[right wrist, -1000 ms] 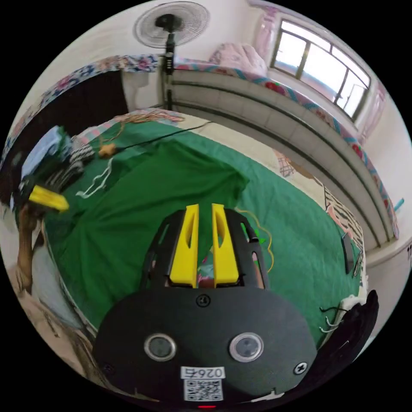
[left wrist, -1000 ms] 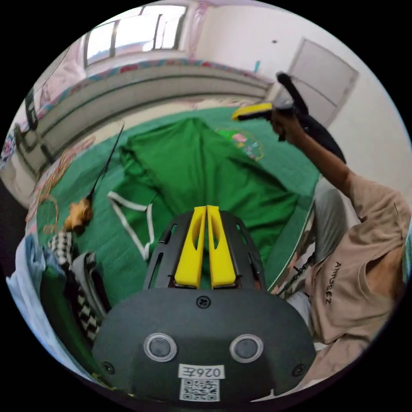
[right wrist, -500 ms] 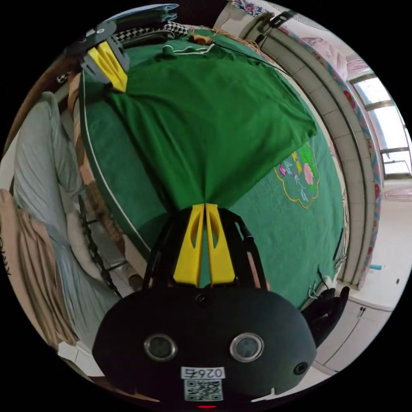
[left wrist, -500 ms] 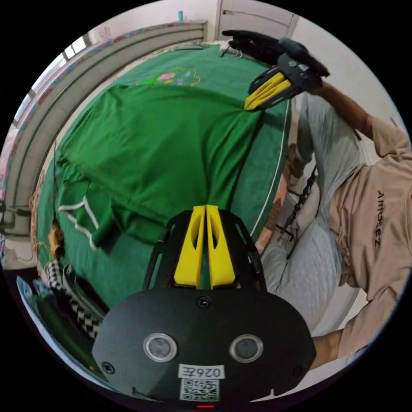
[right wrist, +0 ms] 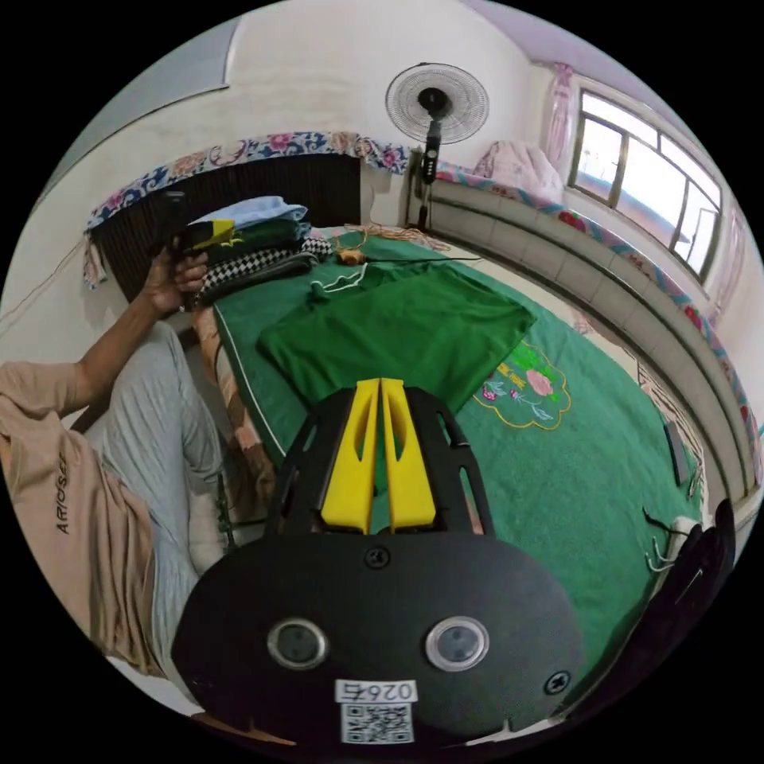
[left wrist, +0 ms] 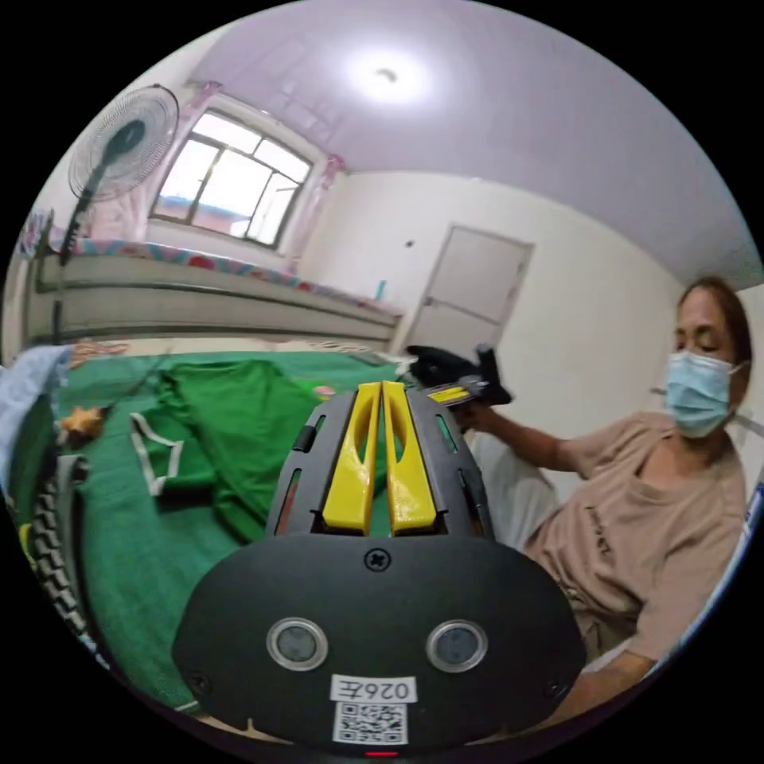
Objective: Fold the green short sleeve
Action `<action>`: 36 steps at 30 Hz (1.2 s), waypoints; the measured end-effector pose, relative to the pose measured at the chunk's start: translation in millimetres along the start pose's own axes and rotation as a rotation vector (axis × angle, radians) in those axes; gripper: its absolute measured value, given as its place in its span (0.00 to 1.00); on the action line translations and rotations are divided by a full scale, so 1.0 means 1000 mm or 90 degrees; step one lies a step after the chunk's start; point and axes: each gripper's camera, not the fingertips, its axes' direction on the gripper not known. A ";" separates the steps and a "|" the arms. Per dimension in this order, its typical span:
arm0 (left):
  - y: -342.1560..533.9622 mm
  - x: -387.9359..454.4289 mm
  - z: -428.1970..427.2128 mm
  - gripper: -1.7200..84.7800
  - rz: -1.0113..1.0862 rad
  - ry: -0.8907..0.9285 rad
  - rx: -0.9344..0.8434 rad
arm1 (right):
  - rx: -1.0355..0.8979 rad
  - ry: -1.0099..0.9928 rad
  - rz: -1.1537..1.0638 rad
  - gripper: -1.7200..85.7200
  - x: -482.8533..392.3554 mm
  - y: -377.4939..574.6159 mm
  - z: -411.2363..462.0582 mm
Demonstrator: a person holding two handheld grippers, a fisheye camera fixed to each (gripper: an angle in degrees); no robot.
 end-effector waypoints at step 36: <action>0.183 0.073 0.226 0.04 0.413 -0.441 -0.660 | -0.264 0.278 -0.459 0.01 -0.210 0.066 0.011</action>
